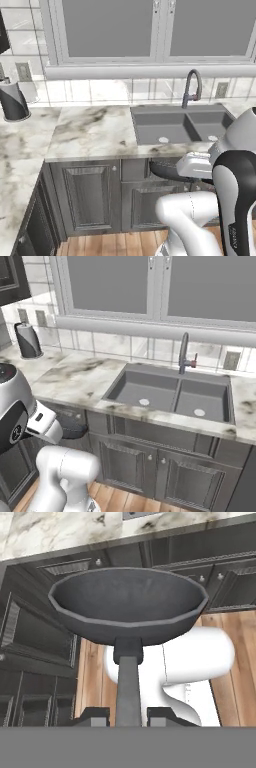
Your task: Move the pot and pan from the stove into the sink.
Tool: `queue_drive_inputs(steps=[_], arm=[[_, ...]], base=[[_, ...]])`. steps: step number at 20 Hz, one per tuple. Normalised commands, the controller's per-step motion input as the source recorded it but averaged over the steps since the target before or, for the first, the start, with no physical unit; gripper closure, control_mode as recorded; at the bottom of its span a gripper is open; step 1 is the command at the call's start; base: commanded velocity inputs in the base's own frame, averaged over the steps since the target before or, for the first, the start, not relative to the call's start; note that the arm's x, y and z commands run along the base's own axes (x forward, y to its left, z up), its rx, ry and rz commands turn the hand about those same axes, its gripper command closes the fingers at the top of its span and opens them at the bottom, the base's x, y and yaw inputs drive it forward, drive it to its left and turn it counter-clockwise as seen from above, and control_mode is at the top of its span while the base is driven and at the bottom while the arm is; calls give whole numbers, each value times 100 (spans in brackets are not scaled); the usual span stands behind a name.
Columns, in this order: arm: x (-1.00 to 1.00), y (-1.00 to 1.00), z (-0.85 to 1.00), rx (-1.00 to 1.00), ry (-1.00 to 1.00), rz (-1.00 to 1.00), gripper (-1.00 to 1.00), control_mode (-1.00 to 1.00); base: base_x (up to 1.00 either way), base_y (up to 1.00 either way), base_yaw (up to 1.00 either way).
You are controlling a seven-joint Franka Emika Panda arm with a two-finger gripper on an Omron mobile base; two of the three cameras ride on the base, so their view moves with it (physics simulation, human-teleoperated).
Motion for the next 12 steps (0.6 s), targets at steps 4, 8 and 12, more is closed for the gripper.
queue_drive_inputs(steps=[4,8,12], arm=[[0,0,0,0,0,0,100,100],[0,0,0,0,0,0,100,100],[0,0,0,0,0,0,100,100]], base=[[59,1,-4],[46,2,-3],[1,0,0]])
